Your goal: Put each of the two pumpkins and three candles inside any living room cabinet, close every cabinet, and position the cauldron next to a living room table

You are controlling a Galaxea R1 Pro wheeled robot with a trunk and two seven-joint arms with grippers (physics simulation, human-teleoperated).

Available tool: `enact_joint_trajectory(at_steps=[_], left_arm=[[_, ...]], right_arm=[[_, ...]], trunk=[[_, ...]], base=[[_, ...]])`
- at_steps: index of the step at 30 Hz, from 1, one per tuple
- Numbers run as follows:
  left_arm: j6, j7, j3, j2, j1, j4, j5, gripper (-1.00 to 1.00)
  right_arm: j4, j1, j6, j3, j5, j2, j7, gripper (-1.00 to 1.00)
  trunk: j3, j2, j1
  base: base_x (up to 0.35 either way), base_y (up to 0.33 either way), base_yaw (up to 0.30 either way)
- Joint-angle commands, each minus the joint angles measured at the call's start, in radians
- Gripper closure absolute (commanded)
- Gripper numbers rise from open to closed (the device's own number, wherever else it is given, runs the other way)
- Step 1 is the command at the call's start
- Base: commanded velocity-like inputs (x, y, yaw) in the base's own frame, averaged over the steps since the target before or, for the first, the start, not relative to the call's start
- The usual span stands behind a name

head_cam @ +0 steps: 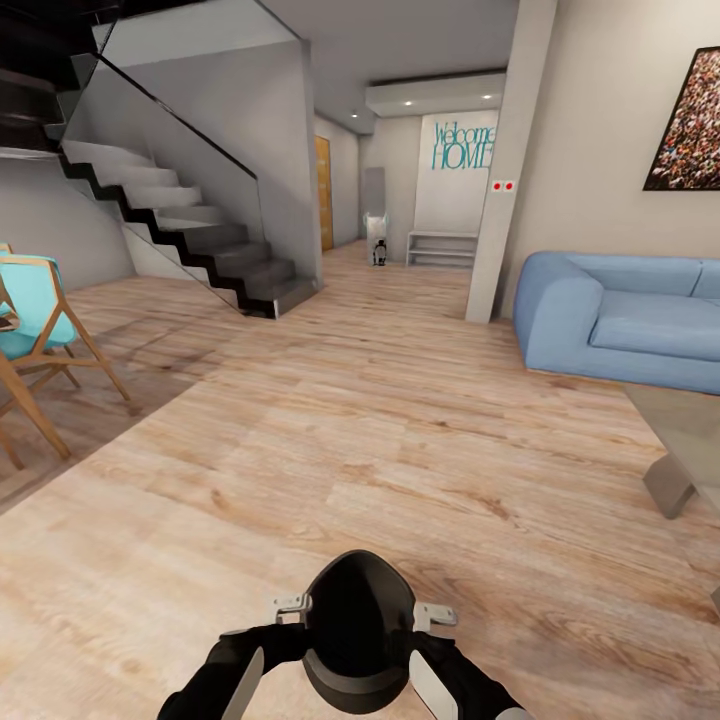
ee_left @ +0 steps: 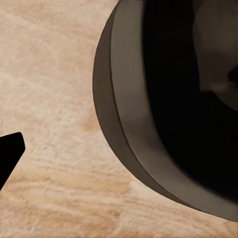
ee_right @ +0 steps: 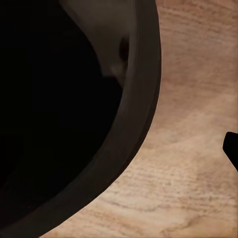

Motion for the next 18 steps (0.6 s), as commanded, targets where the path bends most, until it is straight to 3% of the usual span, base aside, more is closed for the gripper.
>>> enact_joint_trajectory(at_steps=[1, 11, 18], left_arm=[[0.0, 0.0, 0.0, 0.0, 0.0, 0.0, 0.0, -1.0], [-0.003, 0.0, 0.001, 0.0, -0.001, 0.0, 0.001, -1.0], [-0.003, 0.0, 0.001, 0.0, -0.001, -0.003, 0.0, -1.0]], right_arm=[[0.0, 0.0, 0.0, 0.0, 0.0, 0.0, 0.0, -1.0], [0.0, -0.001, 0.0, 0.0, 0.001, 0.0, 0.0, -1.0], [-0.014, -0.006, 0.004, 0.0, 0.0, 0.0, 0.0, -1.0]], trunk=[[0.0, 0.0, 0.0], [0.0, 0.0, 0.0], [-0.025, -0.022, 0.013]], base=[[0.006, 0.0, 0.0], [0.102, 0.0, 0.0], [0.003, 0.0, 0.0]])
